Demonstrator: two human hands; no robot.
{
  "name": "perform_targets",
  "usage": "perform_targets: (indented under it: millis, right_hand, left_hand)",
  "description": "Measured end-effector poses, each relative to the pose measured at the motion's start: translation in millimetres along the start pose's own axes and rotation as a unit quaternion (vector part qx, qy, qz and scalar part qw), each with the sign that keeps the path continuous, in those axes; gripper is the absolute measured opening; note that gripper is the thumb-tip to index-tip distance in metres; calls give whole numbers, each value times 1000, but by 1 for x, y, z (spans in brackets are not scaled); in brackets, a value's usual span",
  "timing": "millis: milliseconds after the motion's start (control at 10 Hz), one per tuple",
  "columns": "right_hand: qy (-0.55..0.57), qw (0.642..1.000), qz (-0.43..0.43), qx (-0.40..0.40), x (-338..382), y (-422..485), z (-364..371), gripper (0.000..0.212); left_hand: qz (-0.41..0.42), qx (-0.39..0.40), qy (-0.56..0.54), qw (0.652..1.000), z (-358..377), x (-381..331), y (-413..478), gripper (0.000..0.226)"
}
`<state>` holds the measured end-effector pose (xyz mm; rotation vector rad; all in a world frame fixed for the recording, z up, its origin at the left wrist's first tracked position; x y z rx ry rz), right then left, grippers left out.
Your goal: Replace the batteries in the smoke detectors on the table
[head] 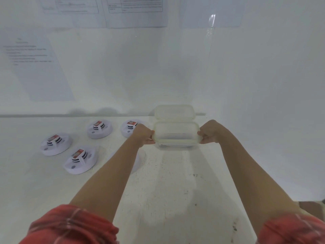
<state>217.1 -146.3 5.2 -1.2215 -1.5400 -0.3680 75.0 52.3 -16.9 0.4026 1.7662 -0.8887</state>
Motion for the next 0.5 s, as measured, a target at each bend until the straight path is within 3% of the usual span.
perform_targets:
  millis: [400,500]
  right_hand:
    - [-18,1000,12,-4,6,2,4,10]
    - [-27,999,3,-37,1,-2,3,14]
  left_hand:
    - [11,-12,36,999,-1,1,13,5]
    - [52,-59,92,993,-10,3,11,24]
Point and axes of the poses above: each hand's wrist, its own y-axis towards the middle knuckle, its own z-axis out of the palm, x = y × z, the point moved 5 cm from there along y, towards the middle knuckle, and after that the axes turned 1 degree about -x, right-handed, at the moved point
